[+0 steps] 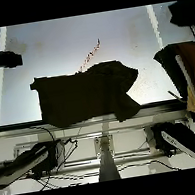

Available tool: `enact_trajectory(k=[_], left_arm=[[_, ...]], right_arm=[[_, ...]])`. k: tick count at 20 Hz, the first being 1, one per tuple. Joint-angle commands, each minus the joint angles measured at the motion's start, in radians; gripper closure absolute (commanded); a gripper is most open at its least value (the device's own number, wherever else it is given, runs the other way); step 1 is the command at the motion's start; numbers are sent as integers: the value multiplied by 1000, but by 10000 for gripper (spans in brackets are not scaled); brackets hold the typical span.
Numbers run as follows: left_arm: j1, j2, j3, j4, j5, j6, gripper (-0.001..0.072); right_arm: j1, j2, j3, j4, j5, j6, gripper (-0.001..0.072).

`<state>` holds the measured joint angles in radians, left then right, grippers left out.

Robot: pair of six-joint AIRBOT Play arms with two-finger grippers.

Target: Fold the clothes and pants, and hang the long-sleeved shirts on hangers.

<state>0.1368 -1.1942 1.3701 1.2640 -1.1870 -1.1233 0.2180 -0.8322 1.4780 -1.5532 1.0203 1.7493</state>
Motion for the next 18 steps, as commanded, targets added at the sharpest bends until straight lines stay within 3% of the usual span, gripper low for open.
enact_trajectory(k=[1, 3, 5, 7, 9, 11, 12, 14, 15, 16, 17, 18], left_arm=[[0, -1, 0, -1, 1, 0, 699], [0, -7, 0, -6, 6, 0, 700], [0, -19, 0, -16, 15, 0, 700], [0, -26, 0, -19, 12, -1, 700], [0, -26, 0, -46, -6, -34, 700], [0, -26, 0, -62, -11, -41, 700], [0, -26, 0, -61, -13, -41, 700], [2, -26, 0, -60, -26, -41, 700], [2, -26, 0, -61, -42, -41, 684], [1, -26, 0, -61, -64, -41, 517], [1, -26, 0, -61, -82, -41, 178], [1, -26, 0, -61, -96, -42, 25]], right_arm=[[1, 1, 0, 7, -213, 0, 702], [1, 2, 3, -2, -237, -19, 702], [0, -9, 3, -69, -164, -143, 702], [0, -46, -5, -85, 64, -292, 702], [0, -113, -52, -64, 270, -328, 703], [0, -192, -143, -5, 371, -327, 702], [0, -233, -195, 48, 372, -327, 623], [1, -321, -273, 212, 356, -326, 170], [1, -367, -294, 285, 345, -325, 105], [1, -416, -303, 338, 343, -317, 100], [1, -468, -302, 361, 339, -289, 100], [1, -516, -302, 355, 327, -256, 100]])
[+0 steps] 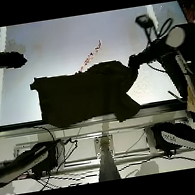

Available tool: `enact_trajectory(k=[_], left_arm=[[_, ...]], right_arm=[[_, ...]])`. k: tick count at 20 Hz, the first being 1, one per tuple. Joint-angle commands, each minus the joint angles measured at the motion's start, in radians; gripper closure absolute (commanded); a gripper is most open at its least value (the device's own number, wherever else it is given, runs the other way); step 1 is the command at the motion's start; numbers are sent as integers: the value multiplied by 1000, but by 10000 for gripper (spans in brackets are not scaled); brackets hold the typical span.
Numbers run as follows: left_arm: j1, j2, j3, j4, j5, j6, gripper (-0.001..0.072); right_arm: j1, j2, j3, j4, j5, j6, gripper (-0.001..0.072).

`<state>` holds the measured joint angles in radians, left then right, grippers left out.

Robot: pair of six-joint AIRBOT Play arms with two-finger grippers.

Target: Fold the clothes and pants, and hang the long-sleeved shirts on hangers.

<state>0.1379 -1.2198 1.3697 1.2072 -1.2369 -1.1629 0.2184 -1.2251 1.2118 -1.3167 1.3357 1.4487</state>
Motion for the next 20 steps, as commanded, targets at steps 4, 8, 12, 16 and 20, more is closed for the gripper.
enact_trajectory(k=[4, 8, 12, 16, 20], left_arm=[[-1, 0, 0, -4, -81, -2, 18], [-1, 0, 0, -4, -82, -2, 18], [-1, -2, 0, -4, -82, -2, 19], [-1, -10, 0, -4, -82, -2, 19], [-1, -24, 0, -5, -82, -30, 19]], right_arm=[[0, -269, -36, 77, 64, 180, 100], [0, -328, -36, 48, 78, 283, 105], [1, -333, -17, 47, 43, 345, 122], [1, -333, -8, 42, 45, 391, 165], [1, -333, 42, 67, 35, 400, 162]])
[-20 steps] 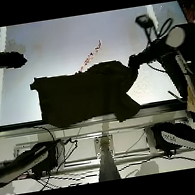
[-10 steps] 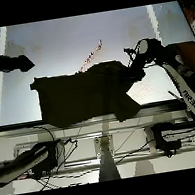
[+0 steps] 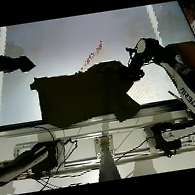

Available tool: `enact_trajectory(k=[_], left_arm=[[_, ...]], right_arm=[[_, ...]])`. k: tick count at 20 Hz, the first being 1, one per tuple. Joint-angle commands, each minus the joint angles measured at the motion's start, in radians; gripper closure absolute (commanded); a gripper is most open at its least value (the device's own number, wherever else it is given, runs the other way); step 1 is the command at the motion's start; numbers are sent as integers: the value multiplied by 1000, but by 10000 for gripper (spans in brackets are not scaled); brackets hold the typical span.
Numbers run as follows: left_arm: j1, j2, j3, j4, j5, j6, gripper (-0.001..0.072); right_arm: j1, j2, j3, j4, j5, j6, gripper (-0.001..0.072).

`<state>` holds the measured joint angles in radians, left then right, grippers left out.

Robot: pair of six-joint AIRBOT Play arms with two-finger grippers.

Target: Fold the clothes and pants, and hang the long-sleeved shirts on hangers.

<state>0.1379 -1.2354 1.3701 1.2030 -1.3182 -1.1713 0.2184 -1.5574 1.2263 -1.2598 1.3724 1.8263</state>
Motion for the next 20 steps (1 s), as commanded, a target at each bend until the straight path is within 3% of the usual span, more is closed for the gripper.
enact_trajectory(k=[1, 7, 11, 12, 15, 16, 17, 18, 20], left_arm=[[-1, -13, 0, 0, -1, -35, 19], [-1, -17, 0, 0, -5, -34, 19], [-1, -17, 0, 0, -4, -34, 20], [-1, -17, 0, 0, -4, -34, 20], [0, -17, 0, 0, -4, -34, 23], [0, -17, 0, 0, -4, -34, 35], [0, -17, 0, 2, -4, -34, 112], [2, -16, 0, 6, -5, -34, 247], [11, -14, 0, 19, -12, -34, 392]], right_arm=[[1, -1, 32, 10, 0, 27, 162], [77, -65, 32, -32, 42, 47, 162], [108, -85, 40, -192, 104, 42, 164], [106, -84, 53, -243, 129, 39, 194], [105, -84, 111, -335, 195, -45, 617], [105, -84, 131, -334, 203, -81, 704], [105, -80, 146, -334, 203, -117, 703], [105, -72, 161, -342, 196, -154, 703], [105, -32, 186, -409, 132, -173, 704]])
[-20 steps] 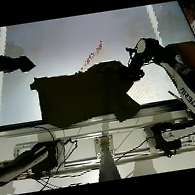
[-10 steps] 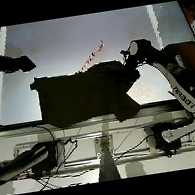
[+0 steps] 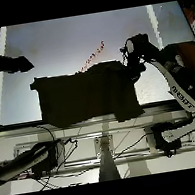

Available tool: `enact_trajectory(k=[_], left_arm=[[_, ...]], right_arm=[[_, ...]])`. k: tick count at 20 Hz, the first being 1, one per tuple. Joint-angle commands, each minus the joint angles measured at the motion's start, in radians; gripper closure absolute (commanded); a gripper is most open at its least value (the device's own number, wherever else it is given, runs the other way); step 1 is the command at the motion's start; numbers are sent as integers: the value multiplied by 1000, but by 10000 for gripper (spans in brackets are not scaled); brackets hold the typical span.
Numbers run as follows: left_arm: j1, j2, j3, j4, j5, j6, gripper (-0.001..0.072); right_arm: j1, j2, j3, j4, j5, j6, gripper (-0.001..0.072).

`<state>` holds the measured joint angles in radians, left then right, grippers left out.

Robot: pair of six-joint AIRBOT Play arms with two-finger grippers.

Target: Fold the clothes and pants, and hang the long-sleeved shirts on hangers.

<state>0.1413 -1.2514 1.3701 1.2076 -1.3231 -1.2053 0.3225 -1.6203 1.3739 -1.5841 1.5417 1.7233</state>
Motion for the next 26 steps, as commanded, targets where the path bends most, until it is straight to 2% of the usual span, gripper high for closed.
enact_trajectory(k=[1, 2, 5, 8, 12, 13, 14, 15, 16, 18, 21, 25, 26], left_arm=[[18, 5, 0, 24, -21, 0, 530], [32, 11, 0, 31, -46, 0, 705], [92, 58, 0, 53, -122, 0, 700], [174, 159, -58, 52, -122, 0, 700], [269, 393, -435, 8, -85, -1, 699], [273, 435, -541, -40, -83, 1, 676], [269, 463, -645, -100, -67, 0, 442], [260, 476, -733, -179, -43, 0, 133], [250, 473, -816, -265, -23, 1, 46], [222, 454, -931, -359, -7, 43, 50], [185, 435, -1007, -321, 56, 146, 49], [174, 431, -1036, -316, 203, 163, 61], [159, 420, -1041, -319, 206, 168, 113]], right_arm=[[-5, 64, 43, -121, -89, -69, 704], [-19, 108, 42, -138, -146, -69, 704], [-113, 239, 39, -143, -271, -69, 704], [-254, 369, -40, -124, -307, -69, 704], [-380, 545, -325, -20, -442, -69, 704], [-385, 570, -386, 6, -484, -69, 704], [-383, 586, -434, 36, -516, -69, 704], [-383, 587, -461, 68, -528, -69, 704], [-383, 584, -477, 94, -536, -70, 704], [-383, 585, -483, 115, -541, -70, 704], [-383, 586, -483, 115, -541, -70, 704], [-383, 586, -483, 119, -540, -70, 704], [-383, 586, -483, 122, -540, -70, 704]])
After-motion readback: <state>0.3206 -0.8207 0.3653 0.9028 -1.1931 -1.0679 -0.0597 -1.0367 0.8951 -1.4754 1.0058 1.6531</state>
